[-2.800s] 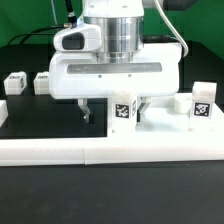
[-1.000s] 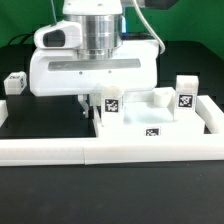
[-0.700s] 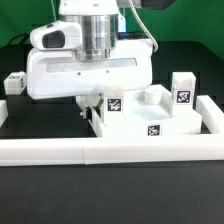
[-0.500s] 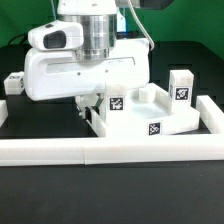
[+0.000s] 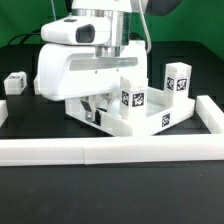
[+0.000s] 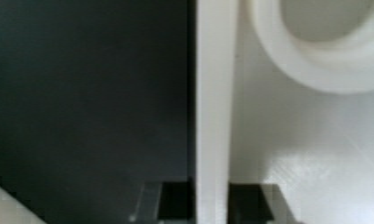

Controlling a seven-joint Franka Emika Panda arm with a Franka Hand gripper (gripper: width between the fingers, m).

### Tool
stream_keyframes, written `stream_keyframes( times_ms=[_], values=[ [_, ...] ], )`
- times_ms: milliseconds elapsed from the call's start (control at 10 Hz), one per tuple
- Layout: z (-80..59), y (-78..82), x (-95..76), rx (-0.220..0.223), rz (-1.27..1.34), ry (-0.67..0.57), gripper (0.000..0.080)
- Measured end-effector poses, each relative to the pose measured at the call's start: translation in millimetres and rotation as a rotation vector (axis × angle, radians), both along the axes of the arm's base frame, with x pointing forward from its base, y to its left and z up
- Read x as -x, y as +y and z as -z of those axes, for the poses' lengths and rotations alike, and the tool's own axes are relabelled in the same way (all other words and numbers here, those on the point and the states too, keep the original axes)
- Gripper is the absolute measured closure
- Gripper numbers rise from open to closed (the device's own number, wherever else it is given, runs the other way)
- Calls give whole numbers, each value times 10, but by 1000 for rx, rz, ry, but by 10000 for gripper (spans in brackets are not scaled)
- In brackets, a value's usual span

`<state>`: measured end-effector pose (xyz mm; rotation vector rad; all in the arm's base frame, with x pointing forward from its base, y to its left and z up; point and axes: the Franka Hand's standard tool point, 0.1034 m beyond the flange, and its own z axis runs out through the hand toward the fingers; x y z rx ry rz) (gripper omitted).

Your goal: Assemble square table

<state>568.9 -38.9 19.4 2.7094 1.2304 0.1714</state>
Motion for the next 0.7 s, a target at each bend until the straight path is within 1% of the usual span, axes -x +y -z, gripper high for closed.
stream_keyframes(
  times_ms=[100, 200, 300, 400, 500, 600, 700],
  values=[
    [-1, 15, -13, 4, -19, 3, 722],
    [-1, 114, -85, 19, -87, 13, 722],
    [-3, 253, -211, 46, -208, 5, 722],
    [-16, 321, -288, 75, -341, -20, 716],
    [-19, 263, -276, 83, -370, -13, 715],
    [-21, 252, -281, 94, -410, -9, 715],
    [-22, 244, -283, 120, -510, 3, 715]
  ],
)
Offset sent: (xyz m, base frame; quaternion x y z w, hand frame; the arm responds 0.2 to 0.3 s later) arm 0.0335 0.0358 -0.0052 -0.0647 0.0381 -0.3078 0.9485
